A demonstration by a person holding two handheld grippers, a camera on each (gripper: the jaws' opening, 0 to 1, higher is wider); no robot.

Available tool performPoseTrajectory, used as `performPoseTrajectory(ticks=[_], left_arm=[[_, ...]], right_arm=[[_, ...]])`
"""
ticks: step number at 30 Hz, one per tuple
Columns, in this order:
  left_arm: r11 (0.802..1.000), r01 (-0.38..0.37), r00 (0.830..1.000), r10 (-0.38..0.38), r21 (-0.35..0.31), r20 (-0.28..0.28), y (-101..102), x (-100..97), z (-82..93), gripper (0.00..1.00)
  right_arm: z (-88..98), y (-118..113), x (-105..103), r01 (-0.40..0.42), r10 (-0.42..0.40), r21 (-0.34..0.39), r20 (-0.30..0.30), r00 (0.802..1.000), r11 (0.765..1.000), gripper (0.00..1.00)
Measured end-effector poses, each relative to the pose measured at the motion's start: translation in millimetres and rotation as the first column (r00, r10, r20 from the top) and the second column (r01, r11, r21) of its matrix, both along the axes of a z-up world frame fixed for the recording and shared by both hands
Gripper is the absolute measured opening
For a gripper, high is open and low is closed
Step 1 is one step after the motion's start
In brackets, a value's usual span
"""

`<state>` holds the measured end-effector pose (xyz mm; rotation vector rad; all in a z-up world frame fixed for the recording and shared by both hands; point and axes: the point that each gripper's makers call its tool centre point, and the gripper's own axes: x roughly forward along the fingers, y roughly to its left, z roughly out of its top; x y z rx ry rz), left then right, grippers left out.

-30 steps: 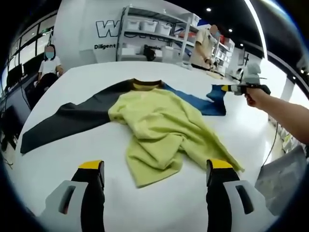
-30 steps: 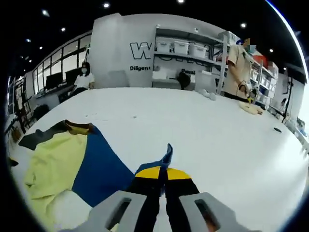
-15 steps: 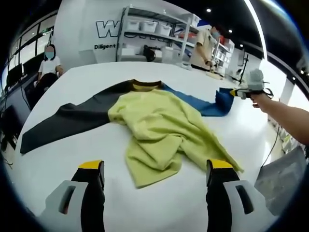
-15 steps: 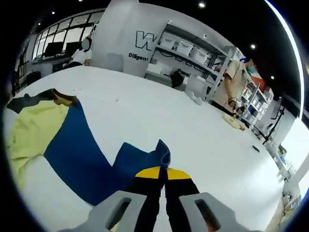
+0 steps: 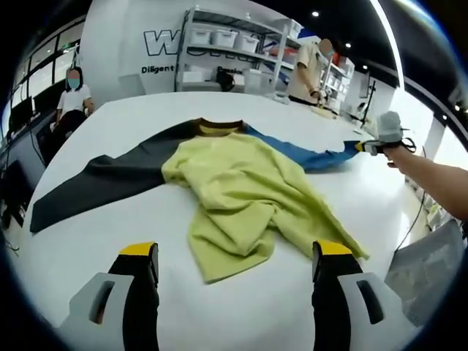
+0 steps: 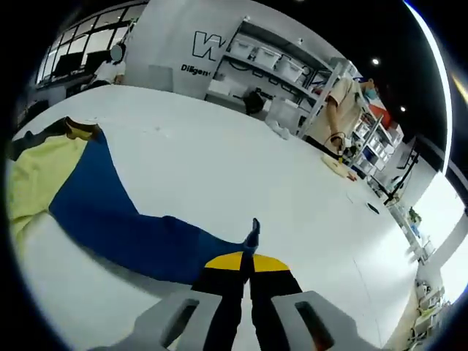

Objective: Fold the garment on the visible template until the final outline fits inside the template.

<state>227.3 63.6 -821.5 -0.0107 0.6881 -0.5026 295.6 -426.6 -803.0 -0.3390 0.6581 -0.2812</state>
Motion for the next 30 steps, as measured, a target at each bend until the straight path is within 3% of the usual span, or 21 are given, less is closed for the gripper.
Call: performPoseTrajectory(ticks=[8, 21, 30], left_arm=[[1.000, 0.000, 1.000, 0.000, 0.005, -0.005, 1, -1.2, -1.5, 0.81], [1.000, -0.013, 1.000, 0.014, 0.018, -0.019, 6, -1.0, -7.1, 0.81], [0.999, -0.018, 1.000, 0.019, 0.033, -0.024, 8, -0.7, -11.5, 0.81]], right_arm=[[-1.1, -7, 7, 0.003, -0.003, -0.017, -0.002, 1.000, 1.000, 0.00], [15.4, -29, 51, -0.014, 0.018, -0.112, 0.035, 0.999, 0.994, 0.00], [14.0, -45, 69, -0.037, 0.044, -0.158, 0.039, 0.998, 0.987, 0.00]])
